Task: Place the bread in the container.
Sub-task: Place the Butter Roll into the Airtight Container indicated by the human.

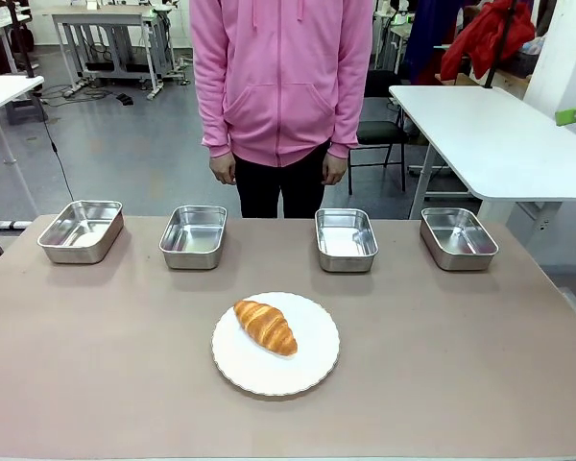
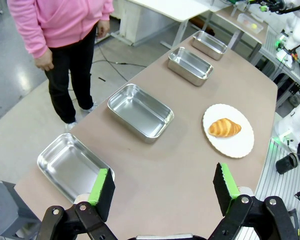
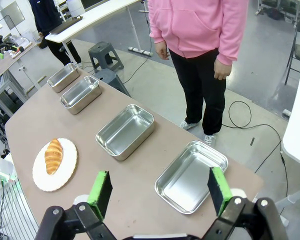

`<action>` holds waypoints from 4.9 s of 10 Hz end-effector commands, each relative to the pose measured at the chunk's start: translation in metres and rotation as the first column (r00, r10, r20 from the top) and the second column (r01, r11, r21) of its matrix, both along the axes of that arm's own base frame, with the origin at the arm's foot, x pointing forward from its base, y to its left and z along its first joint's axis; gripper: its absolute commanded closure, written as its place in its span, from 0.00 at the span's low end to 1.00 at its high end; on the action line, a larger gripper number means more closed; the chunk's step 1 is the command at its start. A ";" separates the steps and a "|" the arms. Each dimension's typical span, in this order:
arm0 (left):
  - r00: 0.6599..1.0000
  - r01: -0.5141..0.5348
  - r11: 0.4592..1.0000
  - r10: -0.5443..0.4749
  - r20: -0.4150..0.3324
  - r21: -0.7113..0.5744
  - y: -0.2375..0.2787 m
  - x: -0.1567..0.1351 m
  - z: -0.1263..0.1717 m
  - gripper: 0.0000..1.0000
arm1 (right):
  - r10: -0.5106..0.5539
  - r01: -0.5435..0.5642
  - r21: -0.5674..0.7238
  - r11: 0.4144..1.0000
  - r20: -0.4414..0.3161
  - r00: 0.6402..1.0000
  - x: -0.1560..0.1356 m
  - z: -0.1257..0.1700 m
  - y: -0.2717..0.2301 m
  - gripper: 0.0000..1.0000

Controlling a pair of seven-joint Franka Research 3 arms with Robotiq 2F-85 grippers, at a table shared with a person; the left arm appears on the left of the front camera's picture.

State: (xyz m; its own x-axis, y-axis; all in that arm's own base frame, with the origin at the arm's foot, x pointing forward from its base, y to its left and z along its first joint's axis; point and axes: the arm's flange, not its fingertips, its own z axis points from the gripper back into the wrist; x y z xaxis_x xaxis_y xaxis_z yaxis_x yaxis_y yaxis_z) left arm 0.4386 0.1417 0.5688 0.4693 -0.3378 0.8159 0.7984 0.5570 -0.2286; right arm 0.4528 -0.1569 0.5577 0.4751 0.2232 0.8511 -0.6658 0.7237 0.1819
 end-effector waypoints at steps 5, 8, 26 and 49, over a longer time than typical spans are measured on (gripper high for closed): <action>1.000 0.002 1.000 -0.002 0.004 0.000 0.000 -0.001 0.001 0.00 | 0.004 -0.004 0.009 1.000 0.007 1.000 -0.001 0.000 0.002 0.00; 1.000 0.002 1.000 -0.002 0.004 0.000 0.000 -0.001 0.001 0.00 | 0.004 -0.004 0.009 1.000 0.007 1.000 -0.001 0.000 0.002 0.00; 1.000 0.002 1.000 -0.002 0.004 0.000 0.000 -0.001 0.001 0.00 | 0.004 -0.004 0.009 1.000 0.007 1.000 -0.001 0.000 0.002 0.00; 1.000 0.002 1.000 -0.002 0.004 0.000 0.000 -0.001 0.001 0.00 | 0.004 -0.004 0.009 1.000 0.007 1.000 -0.001 0.000 0.002 0.00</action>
State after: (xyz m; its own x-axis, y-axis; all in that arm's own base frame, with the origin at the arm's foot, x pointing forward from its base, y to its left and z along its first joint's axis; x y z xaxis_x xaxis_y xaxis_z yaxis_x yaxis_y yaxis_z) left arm 0.4386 0.1417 0.5688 0.4693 -0.3378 0.8159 0.7984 0.5570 -0.2286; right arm 0.4528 -0.1569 0.5577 0.4751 0.2232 0.8511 -0.6658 0.7237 0.1819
